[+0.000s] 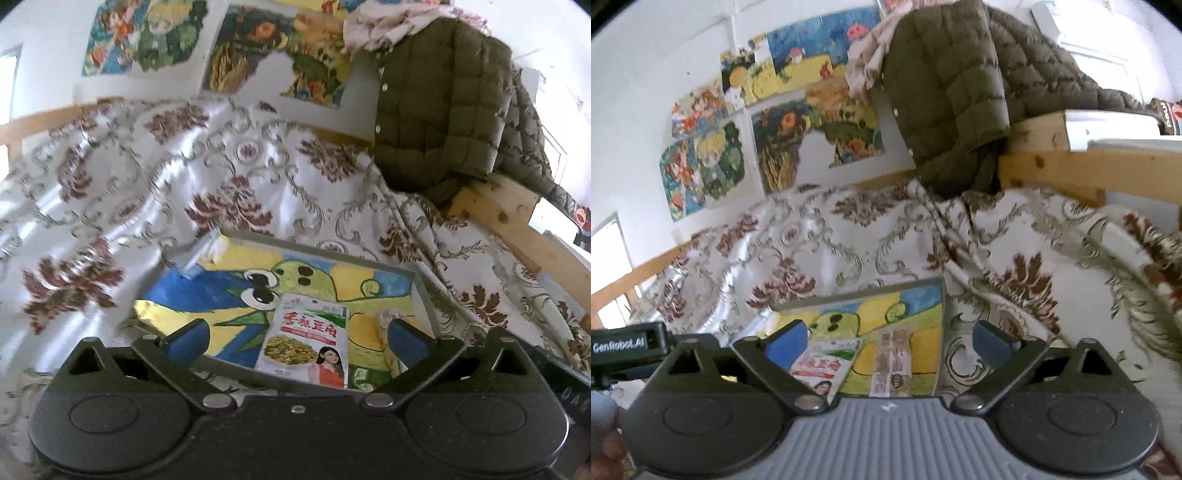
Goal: Organize snacks
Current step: 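Open both tools to drop the bean bag and sausage into the tray, then move both tools back toward the remaining snacks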
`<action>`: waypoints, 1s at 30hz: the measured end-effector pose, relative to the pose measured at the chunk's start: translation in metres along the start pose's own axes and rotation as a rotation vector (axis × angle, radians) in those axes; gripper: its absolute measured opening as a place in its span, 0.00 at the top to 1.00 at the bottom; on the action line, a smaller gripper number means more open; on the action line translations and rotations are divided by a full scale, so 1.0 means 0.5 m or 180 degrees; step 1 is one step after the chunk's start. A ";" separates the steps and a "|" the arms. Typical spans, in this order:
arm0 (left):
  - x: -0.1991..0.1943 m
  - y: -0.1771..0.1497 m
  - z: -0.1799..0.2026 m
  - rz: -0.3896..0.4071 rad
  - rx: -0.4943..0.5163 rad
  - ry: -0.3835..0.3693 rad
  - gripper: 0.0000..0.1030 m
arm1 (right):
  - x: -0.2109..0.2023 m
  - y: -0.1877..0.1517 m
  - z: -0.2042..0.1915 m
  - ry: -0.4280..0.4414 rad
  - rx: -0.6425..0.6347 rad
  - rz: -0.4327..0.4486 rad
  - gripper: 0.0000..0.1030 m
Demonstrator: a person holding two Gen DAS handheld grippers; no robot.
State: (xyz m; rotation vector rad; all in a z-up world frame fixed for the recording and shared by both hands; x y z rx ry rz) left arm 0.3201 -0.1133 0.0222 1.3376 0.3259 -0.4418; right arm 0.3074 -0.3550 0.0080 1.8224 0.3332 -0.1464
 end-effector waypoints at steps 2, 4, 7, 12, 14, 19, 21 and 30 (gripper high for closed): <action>-0.037 -0.004 -0.001 0.0074 0.0051 0.0017 0.01 | -0.030 0.005 -0.005 0.0037 0.0041 0.0077 0.00; -0.075 -0.013 -0.005 0.0135 0.0060 0.0025 0.01 | -0.063 0.003 -0.011 0.0088 0.0071 0.0117 0.00; -0.124 -0.035 -0.015 0.0200 -0.0001 0.0074 0.01 | -0.110 -0.009 -0.017 0.0080 0.0078 0.0158 0.00; -0.196 -0.068 -0.025 0.0297 0.0082 0.0112 0.01 | -0.173 -0.029 -0.025 0.0053 0.0064 0.0157 0.00; -0.220 -0.079 -0.028 0.0349 0.0157 0.0112 0.01 | -0.199 -0.040 -0.028 0.0015 0.0054 0.0150 0.00; -0.277 -0.117 -0.060 0.0300 0.0214 0.0137 0.01 | -0.255 -0.067 -0.028 -0.0054 0.0081 0.0071 0.00; -0.294 -0.135 -0.077 0.0255 0.0229 0.0148 0.01 | -0.272 -0.075 -0.031 -0.0081 0.0074 0.0068 0.00; -0.335 -0.202 -0.135 -0.0112 0.0446 0.0123 0.01 | -0.326 -0.130 -0.085 -0.0091 -0.0122 -0.0140 0.00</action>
Point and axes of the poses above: each gripper's, at about its wrist camera, not at the fingertips, and x roughly the way its jaws point, z to its right, y to its top, the point moved 7 cm from there along x, roughly the way its jaws point
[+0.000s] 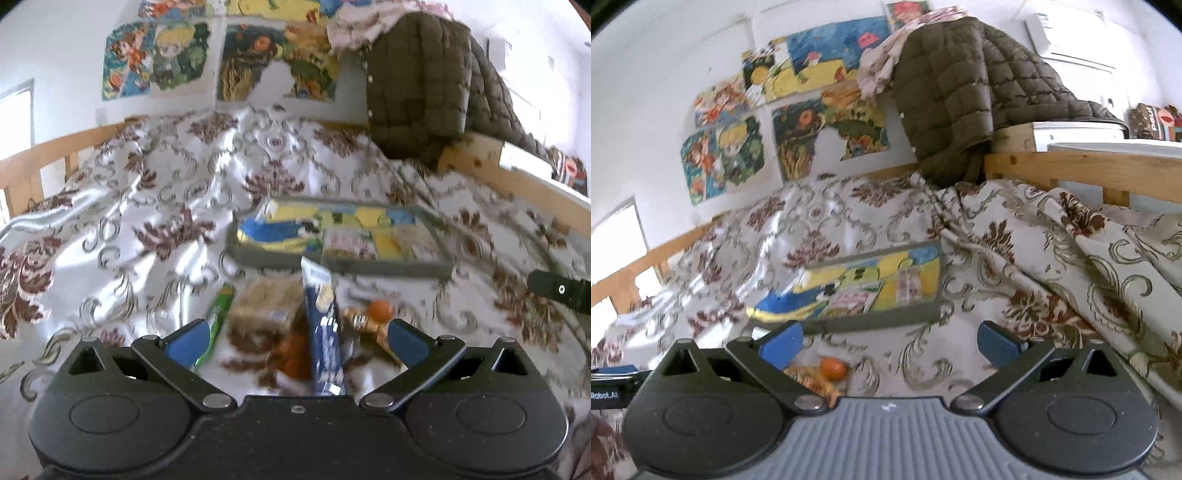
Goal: Organize snacks
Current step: 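Move both tools back toward the remaining snacks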
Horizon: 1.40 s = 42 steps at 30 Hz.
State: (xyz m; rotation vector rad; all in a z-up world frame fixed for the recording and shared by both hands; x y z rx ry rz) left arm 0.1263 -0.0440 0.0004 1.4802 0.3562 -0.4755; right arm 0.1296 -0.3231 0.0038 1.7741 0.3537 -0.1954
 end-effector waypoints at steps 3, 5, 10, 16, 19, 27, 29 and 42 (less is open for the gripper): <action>-0.008 -0.032 -0.015 -0.0128 0.0012 0.0018 0.01 | -0.012 -0.026 -0.028 -0.0021 -0.0115 -0.0116 0.00; -0.014 -0.048 -0.020 -0.0179 0.0026 0.0006 0.01 | -0.018 -0.045 -0.047 0.0005 -0.0177 -0.0208 0.00; -0.026 -0.070 -0.038 -0.0239 -0.0011 0.0019 0.01 | -0.028 -0.093 -0.100 0.0061 -0.0426 -0.0407 0.00; -0.035 -0.072 -0.060 -0.0205 -0.0020 0.0193 0.01 | -0.027 -0.121 -0.136 0.0143 -0.0557 -0.0518 0.00; -0.036 -0.073 -0.067 -0.0216 -0.0086 0.0210 0.01 | -0.018 -0.126 -0.140 0.0166 -0.0583 -0.0568 0.00; -0.023 -0.081 -0.071 -0.0296 -0.0209 0.0268 0.01 | -0.005 -0.133 -0.142 0.0224 -0.0559 -0.0632 0.00; -0.020 -0.081 -0.069 -0.0299 -0.0211 0.0274 0.01 | -0.003 -0.133 -0.143 0.0245 -0.0563 -0.0635 0.00; 0.001 -0.090 -0.050 -0.0387 -0.0205 0.0254 0.01 | 0.006 -0.137 -0.148 0.0292 -0.0561 -0.0692 0.00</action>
Point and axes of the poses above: each gripper's, at about its wrist camera, not at the fingertips, and x roughly the way its jaws point, z to its right, y to its top, the point moved 7 cm from there along x, roughly the way its jaws point
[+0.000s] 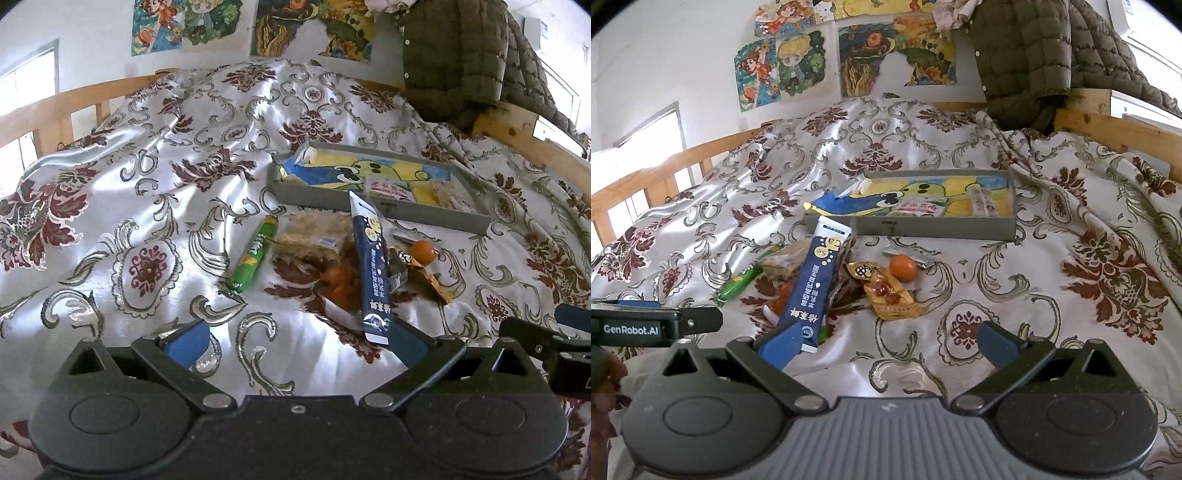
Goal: Organize snacks
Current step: 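Move both tools back toward the remaining snacks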
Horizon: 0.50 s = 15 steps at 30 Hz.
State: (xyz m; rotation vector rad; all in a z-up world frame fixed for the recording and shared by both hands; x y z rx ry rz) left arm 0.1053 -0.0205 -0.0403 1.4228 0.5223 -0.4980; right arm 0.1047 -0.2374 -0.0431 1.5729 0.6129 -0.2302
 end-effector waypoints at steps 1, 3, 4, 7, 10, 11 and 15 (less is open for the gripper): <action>0.001 -0.001 0.002 -0.0007 0.0003 -0.0003 0.01 | 0.001 0.000 0.000 -0.0002 0.0005 -0.0004 0.00; 0.004 -0.002 0.007 -0.0018 0.0017 -0.0009 0.01 | 0.003 -0.001 0.002 -0.0009 0.0013 -0.0009 0.00; 0.005 -0.002 0.009 -0.0018 0.0024 -0.0013 0.01 | 0.004 -0.001 0.003 -0.0012 0.0019 -0.0008 0.00; 0.007 -0.001 0.013 -0.0005 0.0024 -0.0024 0.01 | 0.007 0.003 0.006 -0.0015 0.0040 0.0001 0.00; 0.009 0.000 0.016 -0.0004 0.0023 -0.0025 0.01 | 0.012 0.010 0.009 -0.0024 0.0048 0.0016 0.00; 0.010 0.000 0.016 -0.0008 0.0027 -0.0022 0.01 | 0.015 0.014 0.011 -0.0032 0.0052 0.0024 0.00; 0.013 0.000 0.021 -0.0015 0.0042 -0.0011 0.01 | 0.026 0.029 0.023 -0.0086 0.0070 0.0048 0.00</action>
Point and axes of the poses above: each gripper's, at about its wrist camera, not at the fingertips, and x roughly the way its jaws point, z to its right, y to its top, the point moved 7 cm from there along x, roughly the way its jaws point
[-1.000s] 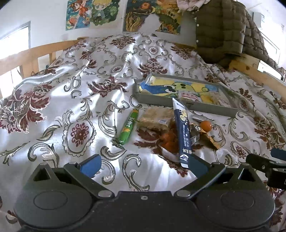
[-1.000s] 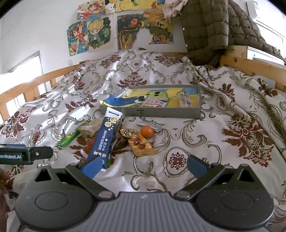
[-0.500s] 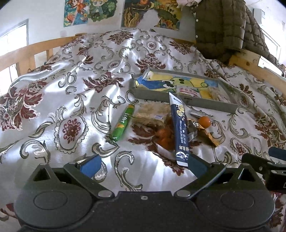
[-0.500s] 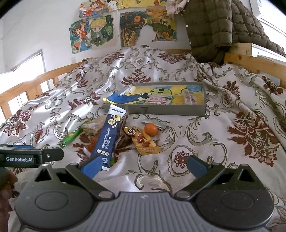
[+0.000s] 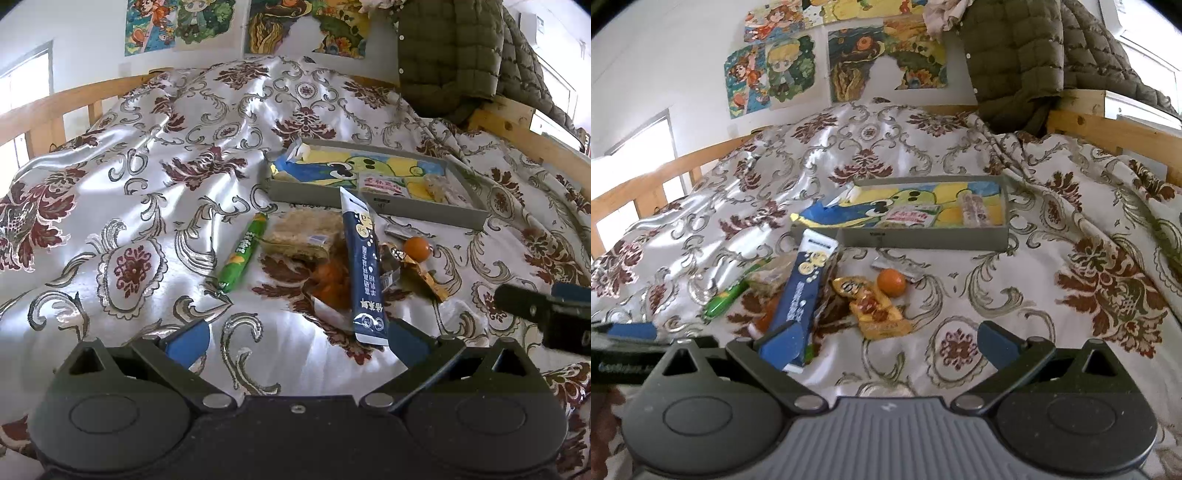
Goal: Organize snacks
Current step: 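Move both tools back toward the remaining snacks, then grasp the blue milk stick with the left tool while the right tool grasps the yellow packet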
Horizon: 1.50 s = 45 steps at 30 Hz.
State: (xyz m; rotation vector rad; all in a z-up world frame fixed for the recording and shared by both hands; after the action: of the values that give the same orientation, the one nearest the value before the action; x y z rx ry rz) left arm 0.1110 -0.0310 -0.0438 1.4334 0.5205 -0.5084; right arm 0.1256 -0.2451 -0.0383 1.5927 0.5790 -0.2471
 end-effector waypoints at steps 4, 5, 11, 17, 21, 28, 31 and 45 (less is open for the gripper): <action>0.007 -0.002 0.005 -0.0021 0.0027 0.0008 0.01 | 0.017 -0.002 0.022 -0.0182 0.0031 -0.0094 0.00; 0.009 -0.003 0.005 -0.0032 0.0037 0.0009 0.01 | 0.022 -0.005 0.027 -0.0205 0.0055 -0.0131 0.00; 0.021 -0.004 0.007 -0.0057 0.0035 0.0018 0.01 | 0.033 -0.009 0.041 -0.0244 0.0103 -0.0206 0.00; 0.031 0.008 0.022 -0.0003 0.0056 0.0005 0.01 | 0.048 -0.006 0.041 -0.0234 0.0013 -0.0256 0.00; 0.029 0.013 0.029 0.0037 0.0116 -0.0007 0.01 | 0.054 -0.006 0.051 -0.0269 0.0061 -0.0308 0.00; 0.042 0.033 0.042 0.0135 0.0130 -0.0081 0.01 | 0.059 -0.001 0.055 -0.0290 -0.0032 -0.0315 0.00; 0.055 0.038 0.047 0.0138 0.0128 -0.0113 0.01 | 0.068 0.000 0.062 -0.0294 -0.0042 -0.0347 0.00; 0.124 0.075 0.077 0.0219 0.0241 -0.0456 0.04 | 0.165 0.027 0.024 0.0419 -0.0628 -0.0219 0.01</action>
State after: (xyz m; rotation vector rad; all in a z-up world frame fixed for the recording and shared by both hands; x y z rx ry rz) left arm 0.1841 -0.0675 -0.0501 1.4694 0.3395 -0.5760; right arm 0.2040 -0.2391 -0.0683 1.4064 0.7383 -0.1324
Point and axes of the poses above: each gripper's, at about its wrist camera, not at the fingertips, and x roughly the way its jaws point, z to its right, y to its top, the point moved 7 cm from there along x, roughly the way its jaws point
